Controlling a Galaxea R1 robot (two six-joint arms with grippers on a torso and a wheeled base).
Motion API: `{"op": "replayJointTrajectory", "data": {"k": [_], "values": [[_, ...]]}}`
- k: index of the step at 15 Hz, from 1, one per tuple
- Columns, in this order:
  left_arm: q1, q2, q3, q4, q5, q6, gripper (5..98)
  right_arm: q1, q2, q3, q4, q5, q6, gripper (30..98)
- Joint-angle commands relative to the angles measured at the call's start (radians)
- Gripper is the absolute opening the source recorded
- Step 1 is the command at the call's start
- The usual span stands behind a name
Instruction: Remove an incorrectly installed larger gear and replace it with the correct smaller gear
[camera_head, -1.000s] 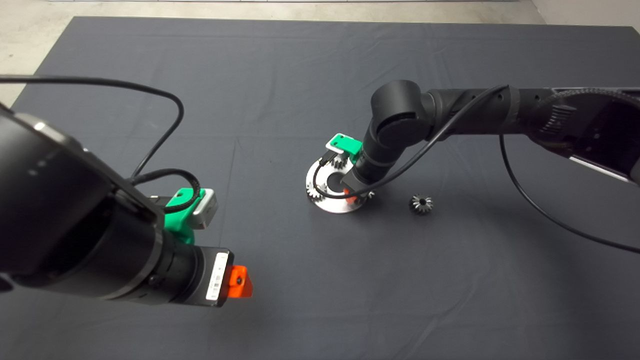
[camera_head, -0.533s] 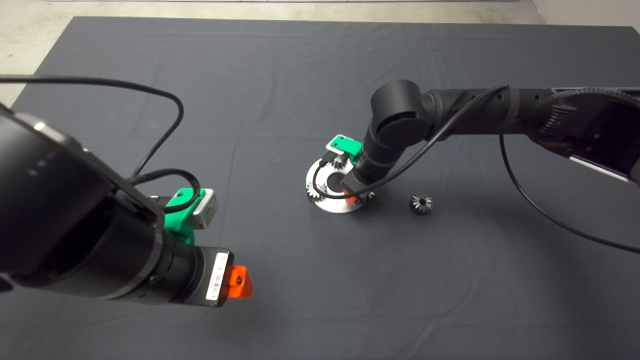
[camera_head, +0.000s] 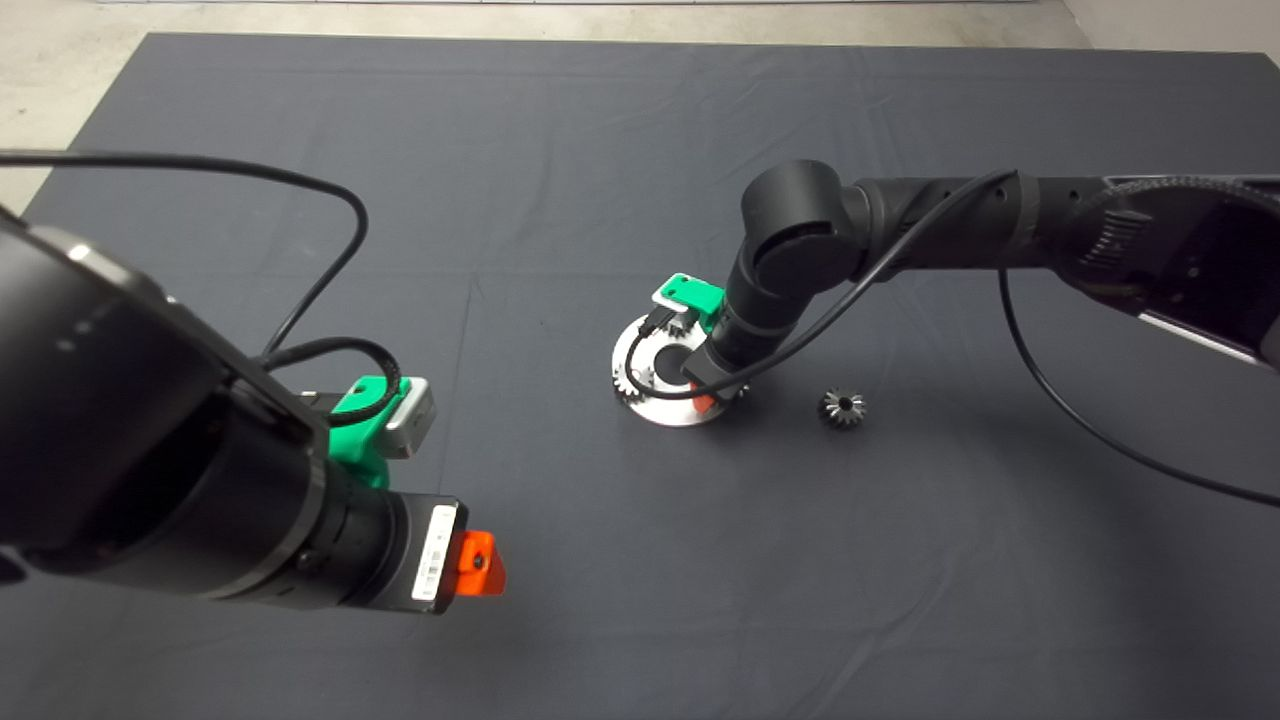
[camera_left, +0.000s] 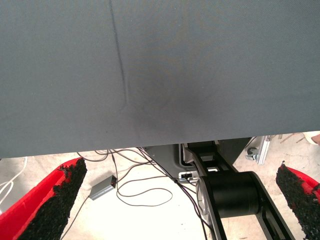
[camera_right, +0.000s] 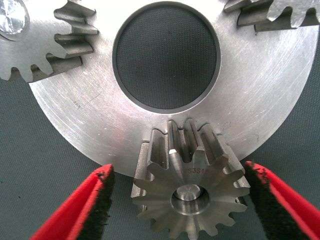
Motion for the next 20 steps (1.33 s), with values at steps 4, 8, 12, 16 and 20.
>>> {"op": "replayJointTrajectory", "data": {"k": [4,8,12,16,20], "values": [[-0.022,0.002,0.015,-0.016,0.000,0.003,97.6,0.017,0.007,0.011,0.030,-0.119,-0.002,65.1],[-0.021,0.002,0.015,-0.016,0.000,0.003,97.6,0.018,0.007,0.012,0.030,-0.120,-0.003,60.7],[-0.022,0.002,0.015,-0.019,0.000,0.003,97.6,0.020,0.007,0.009,0.029,-0.122,-0.008,56.2],[-0.022,0.002,0.015,-0.019,0.000,0.003,97.6,0.020,0.013,0.011,0.029,-0.123,-0.016,52.4],[-0.022,0.002,0.015,-0.019,0.000,0.003,97.6,0.020,0.013,0.029,0.029,-0.123,-0.028,51.4]]}}
